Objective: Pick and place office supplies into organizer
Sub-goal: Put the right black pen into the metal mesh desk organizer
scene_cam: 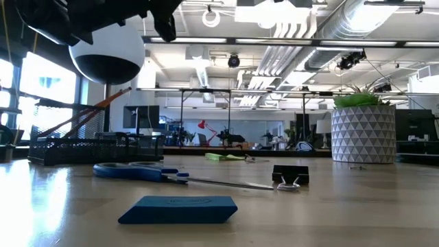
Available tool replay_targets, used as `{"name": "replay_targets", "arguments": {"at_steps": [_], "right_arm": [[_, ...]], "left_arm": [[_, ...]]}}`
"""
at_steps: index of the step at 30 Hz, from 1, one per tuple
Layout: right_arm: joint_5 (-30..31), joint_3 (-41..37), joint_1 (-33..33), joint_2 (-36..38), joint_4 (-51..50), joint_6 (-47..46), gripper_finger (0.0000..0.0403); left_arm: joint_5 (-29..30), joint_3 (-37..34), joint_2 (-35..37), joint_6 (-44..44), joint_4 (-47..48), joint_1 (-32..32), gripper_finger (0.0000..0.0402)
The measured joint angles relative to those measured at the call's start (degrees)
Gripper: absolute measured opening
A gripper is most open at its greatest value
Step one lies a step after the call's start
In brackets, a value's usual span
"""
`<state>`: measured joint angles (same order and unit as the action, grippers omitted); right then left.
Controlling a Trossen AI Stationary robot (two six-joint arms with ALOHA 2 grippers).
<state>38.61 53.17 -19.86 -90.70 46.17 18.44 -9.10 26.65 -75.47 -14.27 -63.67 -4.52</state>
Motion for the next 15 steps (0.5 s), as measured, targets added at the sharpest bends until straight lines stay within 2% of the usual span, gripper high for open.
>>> {"name": "replay_targets", "arguments": {"at_steps": [5, 8, 11, 15], "right_arm": [[-1.04, 0.00, -0.83, -0.02, -1.61, -1.93, 0.0021], [-1.01, 0.00, -1.66, 0.00, -1.31, -2.98, 0.0022], [0.13, 0.00, -2.07, 0.00, -1.33, -3.42, 0.0024], [1.30, 0.00, -2.02, 0.00, -2.13, -4.77, 0.0023]], "left_arm": [[3.36, 0.00, -0.30, 2.74, -1.62, 1.23, 0.0231], [3.42, 0.00, -0.30, 2.66, -2.72, 1.33, 0.0262], [3.99, 0.00, -0.30, 2.37, -2.77, 1.78, 0.0277], [4.67, 0.00, -1.00, 4.14, -3.12, 4.11, 0.0277]]}}
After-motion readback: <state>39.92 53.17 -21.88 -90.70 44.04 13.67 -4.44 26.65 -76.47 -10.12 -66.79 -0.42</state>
